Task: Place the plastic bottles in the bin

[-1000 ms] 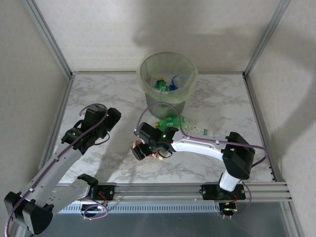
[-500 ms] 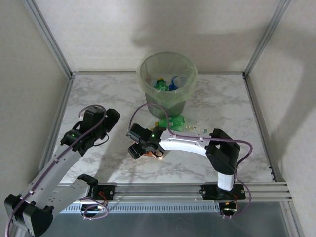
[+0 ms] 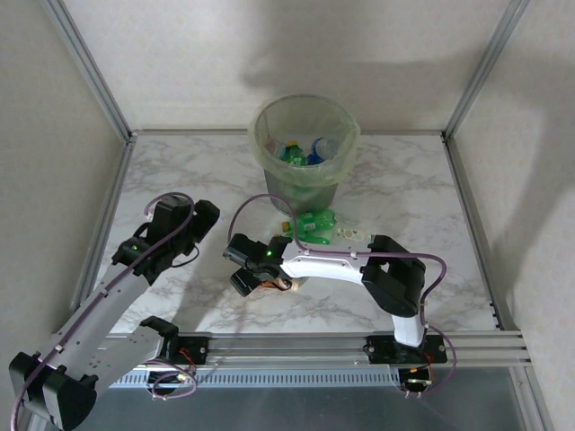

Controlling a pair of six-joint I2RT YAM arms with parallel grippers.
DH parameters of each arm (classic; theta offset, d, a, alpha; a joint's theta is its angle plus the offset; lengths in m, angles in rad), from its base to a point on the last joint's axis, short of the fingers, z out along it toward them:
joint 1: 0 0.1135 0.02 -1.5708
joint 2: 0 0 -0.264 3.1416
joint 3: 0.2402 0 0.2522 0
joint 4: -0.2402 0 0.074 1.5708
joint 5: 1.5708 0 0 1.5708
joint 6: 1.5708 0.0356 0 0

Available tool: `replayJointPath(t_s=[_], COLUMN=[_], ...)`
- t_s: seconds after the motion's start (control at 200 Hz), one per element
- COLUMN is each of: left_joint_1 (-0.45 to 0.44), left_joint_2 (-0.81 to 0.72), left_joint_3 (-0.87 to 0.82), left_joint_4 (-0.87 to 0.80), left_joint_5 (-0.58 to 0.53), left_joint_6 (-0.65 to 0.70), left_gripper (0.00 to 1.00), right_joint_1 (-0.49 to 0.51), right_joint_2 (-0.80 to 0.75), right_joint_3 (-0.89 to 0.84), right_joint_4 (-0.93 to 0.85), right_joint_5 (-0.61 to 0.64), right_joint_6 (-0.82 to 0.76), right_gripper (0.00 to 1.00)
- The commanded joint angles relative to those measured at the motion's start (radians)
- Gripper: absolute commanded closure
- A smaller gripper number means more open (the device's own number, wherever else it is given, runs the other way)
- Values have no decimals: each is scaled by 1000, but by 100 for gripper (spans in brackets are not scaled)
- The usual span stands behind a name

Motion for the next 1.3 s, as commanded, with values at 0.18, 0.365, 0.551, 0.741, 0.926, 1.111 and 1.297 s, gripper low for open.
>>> replayJointPath(t_s=[0.18, 0.365, 0.551, 0.741, 0.926, 1.111, 1.297], left_joint_1=[14, 17, 15, 16, 16, 15, 17], left_joint_2=[-13, -6, -1, -1, -10, -21, -27], left_joint_3=[-10, -15, -18, -20, -20, -20, -13], left_joint_4=[5, 17, 26, 27, 25, 18, 15], left_joint_5=[0, 2, 2, 1, -1, -4, -5], left_joint_6=[-14, -18, -20, -23, -30, -33, -34], left_gripper=[14, 14, 15, 15, 15, 15, 15], right_joint_1=[19, 19, 18, 18, 19, 18, 18], right_joint_2=[28, 28, 20, -10, -50, -113, -215], right_joint_3=[-74, -91, -92, -89, -93, -71, -6], right_joint_4=[31, 42, 46, 44, 42, 14, -49], right_joint_5=[-13, -16, -17, -15, -9, 15, 69], right_joint_6=[18, 21, 20, 20, 21, 22, 26], right_gripper=[18, 23, 29, 34, 40, 42, 43])
